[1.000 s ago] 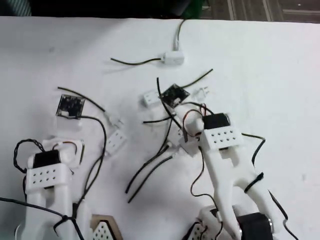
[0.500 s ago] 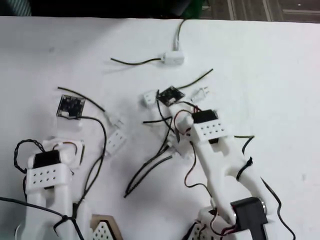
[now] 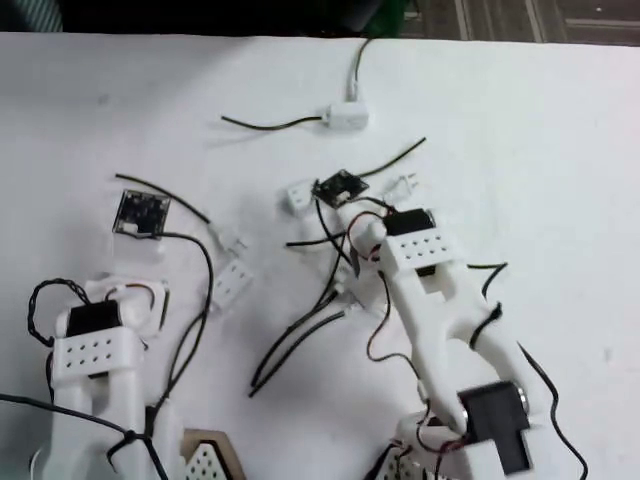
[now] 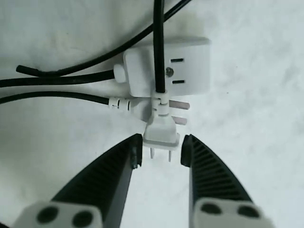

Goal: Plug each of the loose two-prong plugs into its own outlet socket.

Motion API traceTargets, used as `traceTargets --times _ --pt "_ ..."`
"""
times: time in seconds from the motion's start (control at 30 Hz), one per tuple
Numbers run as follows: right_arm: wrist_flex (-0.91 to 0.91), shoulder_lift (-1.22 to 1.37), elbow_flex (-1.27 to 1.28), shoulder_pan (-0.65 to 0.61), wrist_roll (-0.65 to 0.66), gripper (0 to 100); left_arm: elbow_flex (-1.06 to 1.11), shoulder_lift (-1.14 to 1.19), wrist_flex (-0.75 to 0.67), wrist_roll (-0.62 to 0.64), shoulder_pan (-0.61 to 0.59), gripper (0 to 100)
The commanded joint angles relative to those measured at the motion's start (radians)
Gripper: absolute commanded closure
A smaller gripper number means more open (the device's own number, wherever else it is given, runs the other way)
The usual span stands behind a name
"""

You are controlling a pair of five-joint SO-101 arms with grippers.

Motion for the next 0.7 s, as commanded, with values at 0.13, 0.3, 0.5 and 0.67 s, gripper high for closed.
traceTargets --times 0.13,0.3,0.5,0.67 --pt "-0.088 0.071 -0.038 0.008 0.014 91.3 -0.008 -0.024 -0.015 0.000 -0.002 97" --pt "-0.079 0.068 -0.043 0.022 0.015 92.8 -0.008 -0.024 -0.015 0.000 -0.002 97" --pt "0.073 0.048 -0.170 0.074 0.020 91.1 -0.008 -0.024 -0.015 0.000 -0.002 97" --pt "0.102 0.051 -0.193 0.077 0.021 84.8 -0.008 -0.024 -0.015 0.000 -0.002 97"
